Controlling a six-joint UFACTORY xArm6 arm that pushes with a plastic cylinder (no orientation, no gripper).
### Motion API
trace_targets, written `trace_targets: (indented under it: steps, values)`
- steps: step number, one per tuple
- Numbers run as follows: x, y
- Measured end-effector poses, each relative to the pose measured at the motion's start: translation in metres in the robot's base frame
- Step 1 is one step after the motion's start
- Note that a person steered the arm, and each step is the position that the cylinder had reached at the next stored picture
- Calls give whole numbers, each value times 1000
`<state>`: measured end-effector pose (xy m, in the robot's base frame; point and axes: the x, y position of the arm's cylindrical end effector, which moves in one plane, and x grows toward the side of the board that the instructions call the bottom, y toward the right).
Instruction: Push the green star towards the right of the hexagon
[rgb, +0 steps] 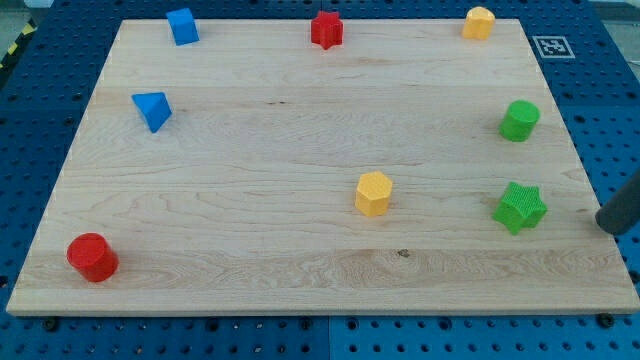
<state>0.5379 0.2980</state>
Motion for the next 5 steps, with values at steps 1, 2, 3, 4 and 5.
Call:
trace_targets:
  steps: [1,2,3,4,5]
  values:
    - [0,-12]
    - [0,-55]
    - [-1,-90]
    - [-7,-106]
    - [-10,-117]
